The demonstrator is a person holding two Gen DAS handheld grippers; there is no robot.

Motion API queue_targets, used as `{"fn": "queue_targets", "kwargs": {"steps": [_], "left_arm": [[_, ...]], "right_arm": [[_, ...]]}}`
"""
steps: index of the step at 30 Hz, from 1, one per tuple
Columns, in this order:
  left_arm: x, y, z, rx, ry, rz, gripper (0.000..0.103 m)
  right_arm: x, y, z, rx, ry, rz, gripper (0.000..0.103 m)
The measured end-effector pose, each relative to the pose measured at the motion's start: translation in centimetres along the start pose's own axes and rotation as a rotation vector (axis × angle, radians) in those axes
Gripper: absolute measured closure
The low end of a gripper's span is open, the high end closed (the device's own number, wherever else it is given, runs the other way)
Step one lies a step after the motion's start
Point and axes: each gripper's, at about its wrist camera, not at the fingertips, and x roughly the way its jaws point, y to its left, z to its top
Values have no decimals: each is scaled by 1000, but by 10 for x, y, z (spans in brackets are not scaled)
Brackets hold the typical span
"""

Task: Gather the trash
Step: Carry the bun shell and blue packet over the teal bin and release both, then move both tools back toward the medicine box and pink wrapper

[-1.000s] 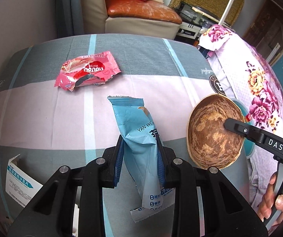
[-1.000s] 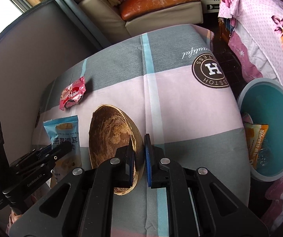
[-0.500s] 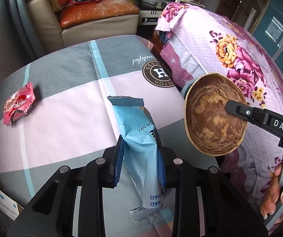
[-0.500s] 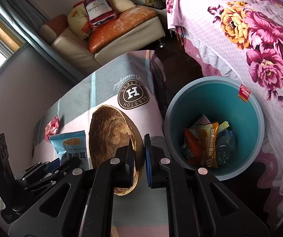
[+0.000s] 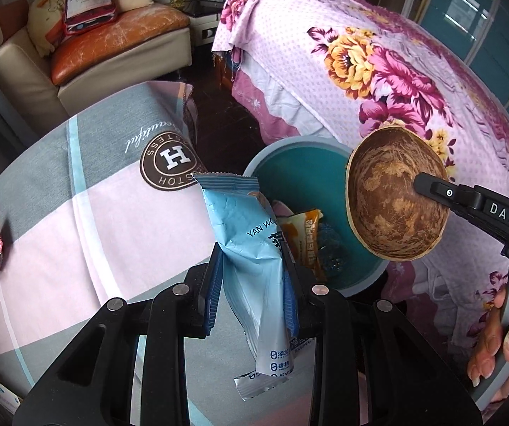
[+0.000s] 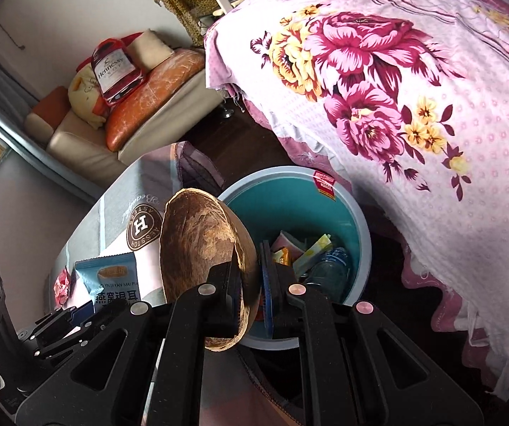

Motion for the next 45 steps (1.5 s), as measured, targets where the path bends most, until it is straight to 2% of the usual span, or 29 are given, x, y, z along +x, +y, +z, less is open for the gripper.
{"fn": "queue_targets", "kwargs": {"steps": [9, 12, 13, 14, 16, 17, 22, 30, 32, 35, 36, 37, 40, 42, 45], "left_arm": [[27, -25, 15, 37, 25, -21, 72], [35, -28, 18, 38, 37, -32, 66], [37, -29, 19, 36, 42, -37, 54], [38, -29, 19, 34, 41, -34, 35], [38, -29, 18, 32, 25, -12, 16], [38, -28, 17, 33, 22, -3, 14], [40, -21, 12, 23, 39, 58, 10], [42, -4, -3, -9, 71, 50, 9], [40, -1, -7, -17, 72, 48, 9], [37, 4, -10, -33, 75, 38, 9], [36, 5, -11, -38, 74, 36, 9], [35, 7, -12, -43, 73, 34, 9], [29, 13, -15, -57, 66, 30, 9], [24, 17, -17, -69, 57, 31, 9], [16, 26, -22, -90, 46, 30, 9]], "right_arm": [[8, -26, 5, 21, 5, -66, 94], [11, -30, 6, 26, 10, -80, 94], [12, -31, 6, 28, 12, -84, 94], [13, -32, 6, 28, 14, -88, 94], [16, -33, 5, 28, 20, -94, 94], [17, -33, 4, 28, 22, -97, 94], [24, -30, 3, 24, 34, -107, 93], [34, -25, 1, 13, 57, -140, 92], [35, -24, -1, 8, 59, -147, 89], [36, -19, -2, -2, 69, -150, 78], [36, -17, -3, -4, 68, -150, 68], [35, -15, -3, -6, 66, -152, 54], [29, -7, -4, -15, 53, -159, 37], [27, -2, -5, -20, 54, -159, 31], [24, 7, -9, -29, 63, -155, 29]]}}
